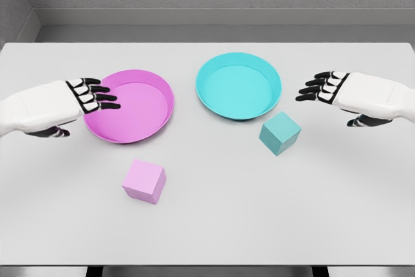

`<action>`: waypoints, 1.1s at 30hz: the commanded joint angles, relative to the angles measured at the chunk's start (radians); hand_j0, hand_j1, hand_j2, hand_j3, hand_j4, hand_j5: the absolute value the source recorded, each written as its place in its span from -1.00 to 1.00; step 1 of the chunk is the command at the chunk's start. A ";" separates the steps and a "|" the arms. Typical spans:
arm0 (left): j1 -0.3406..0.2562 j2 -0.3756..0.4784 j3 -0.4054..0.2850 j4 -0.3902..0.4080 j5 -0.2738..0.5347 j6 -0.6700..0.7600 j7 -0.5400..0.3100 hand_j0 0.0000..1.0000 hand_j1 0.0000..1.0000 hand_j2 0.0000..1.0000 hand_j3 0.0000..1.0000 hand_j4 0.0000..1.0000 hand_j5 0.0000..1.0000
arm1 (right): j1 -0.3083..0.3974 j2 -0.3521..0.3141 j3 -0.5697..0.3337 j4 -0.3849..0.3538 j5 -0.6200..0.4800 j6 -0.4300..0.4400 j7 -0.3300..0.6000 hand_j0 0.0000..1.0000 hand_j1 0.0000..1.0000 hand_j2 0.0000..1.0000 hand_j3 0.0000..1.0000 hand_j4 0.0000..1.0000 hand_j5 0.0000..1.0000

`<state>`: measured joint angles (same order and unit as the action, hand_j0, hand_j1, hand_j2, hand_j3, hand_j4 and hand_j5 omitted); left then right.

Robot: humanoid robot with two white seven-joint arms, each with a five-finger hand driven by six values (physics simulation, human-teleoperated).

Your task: Place the blocks in the corresponding plates according to their colors

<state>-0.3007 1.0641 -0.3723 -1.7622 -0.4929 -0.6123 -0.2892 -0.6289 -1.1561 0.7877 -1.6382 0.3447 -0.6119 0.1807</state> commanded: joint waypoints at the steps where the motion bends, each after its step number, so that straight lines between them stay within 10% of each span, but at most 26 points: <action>1: 0.000 0.005 -0.008 -0.005 0.004 0.001 -0.014 1.00 1.00 1.00 1.00 1.00 1.00 | 0.000 -0.002 0.002 0.000 -0.004 0.001 0.000 1.00 1.00 1.00 1.00 1.00 1.00; 18: -0.012 -0.012 -0.092 -0.039 -0.042 0.001 -0.014 1.00 1.00 1.00 1.00 1.00 1.00 | -0.015 0.124 0.058 -0.005 0.007 0.001 0.000 1.00 1.00 1.00 1.00 1.00 1.00; 33: -0.020 -0.070 -0.131 -0.036 -0.041 0.001 -0.011 1.00 1.00 1.00 1.00 1.00 1.00 | -0.133 0.153 0.136 0.038 0.017 0.001 0.194 0.99 0.99 0.99 0.99 0.99 0.99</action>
<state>-0.3175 0.9883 -0.5027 -1.7978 -0.5596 -0.6123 -0.3015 -0.7731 -1.0086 0.9072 -1.6013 0.3675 -0.6120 0.3424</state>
